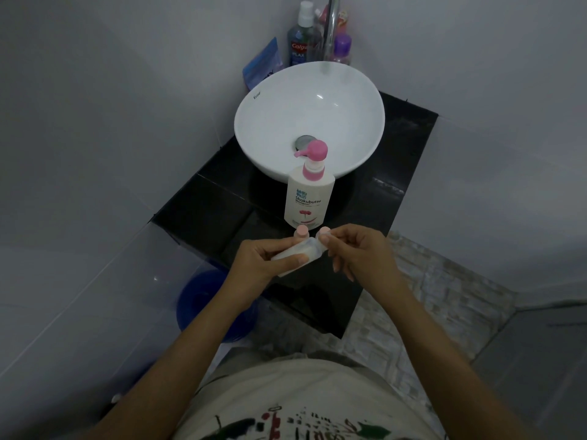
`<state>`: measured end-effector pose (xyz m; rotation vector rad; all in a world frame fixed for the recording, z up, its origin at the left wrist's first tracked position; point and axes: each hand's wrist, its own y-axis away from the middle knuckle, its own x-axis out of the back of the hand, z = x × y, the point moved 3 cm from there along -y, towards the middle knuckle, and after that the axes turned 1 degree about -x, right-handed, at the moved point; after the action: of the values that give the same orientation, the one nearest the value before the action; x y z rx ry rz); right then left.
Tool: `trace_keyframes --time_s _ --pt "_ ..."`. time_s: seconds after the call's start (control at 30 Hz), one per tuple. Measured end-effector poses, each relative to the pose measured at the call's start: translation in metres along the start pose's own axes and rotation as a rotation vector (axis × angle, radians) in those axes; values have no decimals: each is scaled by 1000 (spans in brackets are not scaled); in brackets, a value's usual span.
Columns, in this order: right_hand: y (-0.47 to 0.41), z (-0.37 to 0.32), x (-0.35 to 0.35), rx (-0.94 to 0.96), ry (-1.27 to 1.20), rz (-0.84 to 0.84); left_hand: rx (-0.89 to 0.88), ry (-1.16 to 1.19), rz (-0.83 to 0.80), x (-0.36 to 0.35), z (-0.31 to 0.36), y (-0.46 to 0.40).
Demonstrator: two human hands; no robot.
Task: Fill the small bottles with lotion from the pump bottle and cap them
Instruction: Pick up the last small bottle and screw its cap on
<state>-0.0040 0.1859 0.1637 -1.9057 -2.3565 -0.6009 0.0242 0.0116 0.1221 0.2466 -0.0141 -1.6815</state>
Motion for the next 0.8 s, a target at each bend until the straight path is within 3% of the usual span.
trace_keyframes --time_s 0.2,0.5,0.8 --pt "-3 4 -3 -13 -4 1 3 -55 17 1 -7 -1" --pt "-20 25 -6 47 116 2 34 -426 -12 7 -26 -17" --pt "-30 39 12 -21 179 72 92 -623 201 30 -55 -53"
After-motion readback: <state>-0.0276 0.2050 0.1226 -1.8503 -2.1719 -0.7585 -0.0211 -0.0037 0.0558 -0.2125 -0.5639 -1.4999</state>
